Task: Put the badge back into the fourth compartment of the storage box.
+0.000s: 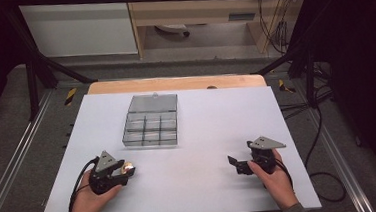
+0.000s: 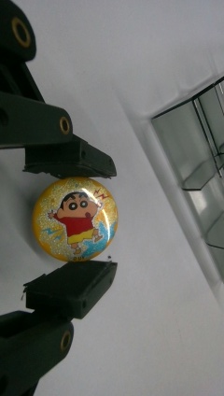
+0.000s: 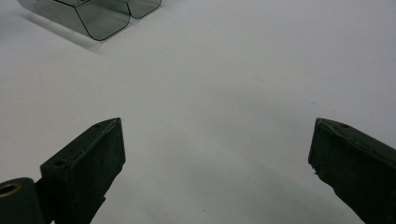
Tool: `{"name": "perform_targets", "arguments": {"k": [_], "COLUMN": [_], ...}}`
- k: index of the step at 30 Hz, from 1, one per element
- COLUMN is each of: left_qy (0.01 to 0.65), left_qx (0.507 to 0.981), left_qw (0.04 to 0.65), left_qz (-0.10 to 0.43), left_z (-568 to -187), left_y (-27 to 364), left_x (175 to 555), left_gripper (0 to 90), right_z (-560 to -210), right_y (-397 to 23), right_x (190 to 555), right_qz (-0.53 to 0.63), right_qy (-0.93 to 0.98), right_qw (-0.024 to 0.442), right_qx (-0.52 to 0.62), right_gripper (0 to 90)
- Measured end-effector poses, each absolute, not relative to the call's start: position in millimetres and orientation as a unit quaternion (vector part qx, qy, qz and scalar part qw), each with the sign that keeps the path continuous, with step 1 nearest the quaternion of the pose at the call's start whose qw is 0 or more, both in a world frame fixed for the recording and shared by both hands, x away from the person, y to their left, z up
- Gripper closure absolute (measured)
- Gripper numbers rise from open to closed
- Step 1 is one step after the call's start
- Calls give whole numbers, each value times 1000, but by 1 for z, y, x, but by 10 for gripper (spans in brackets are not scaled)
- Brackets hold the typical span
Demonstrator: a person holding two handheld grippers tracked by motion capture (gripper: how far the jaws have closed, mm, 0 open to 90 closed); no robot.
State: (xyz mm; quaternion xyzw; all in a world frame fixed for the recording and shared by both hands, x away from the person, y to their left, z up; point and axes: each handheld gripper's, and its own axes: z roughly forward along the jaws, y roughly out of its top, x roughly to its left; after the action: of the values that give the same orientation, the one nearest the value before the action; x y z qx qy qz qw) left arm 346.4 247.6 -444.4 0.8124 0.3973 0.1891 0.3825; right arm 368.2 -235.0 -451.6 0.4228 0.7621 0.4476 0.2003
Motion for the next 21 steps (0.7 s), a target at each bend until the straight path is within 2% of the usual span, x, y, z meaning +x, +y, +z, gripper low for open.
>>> {"name": "perform_targets", "arguments": {"k": [21], "left_qy": [398], "left_qx": [793], "left_qw": [417], "left_qz": [199], "left_z": [-421], "left_y": [251], "left_x": [358], "left_gripper": [478], "right_z": [-454], "right_y": [-235], "right_x": [367], "right_qz": [450], "right_qy": [757], "right_qw": [194], "right_qx": [431], "right_gripper": [42]}}
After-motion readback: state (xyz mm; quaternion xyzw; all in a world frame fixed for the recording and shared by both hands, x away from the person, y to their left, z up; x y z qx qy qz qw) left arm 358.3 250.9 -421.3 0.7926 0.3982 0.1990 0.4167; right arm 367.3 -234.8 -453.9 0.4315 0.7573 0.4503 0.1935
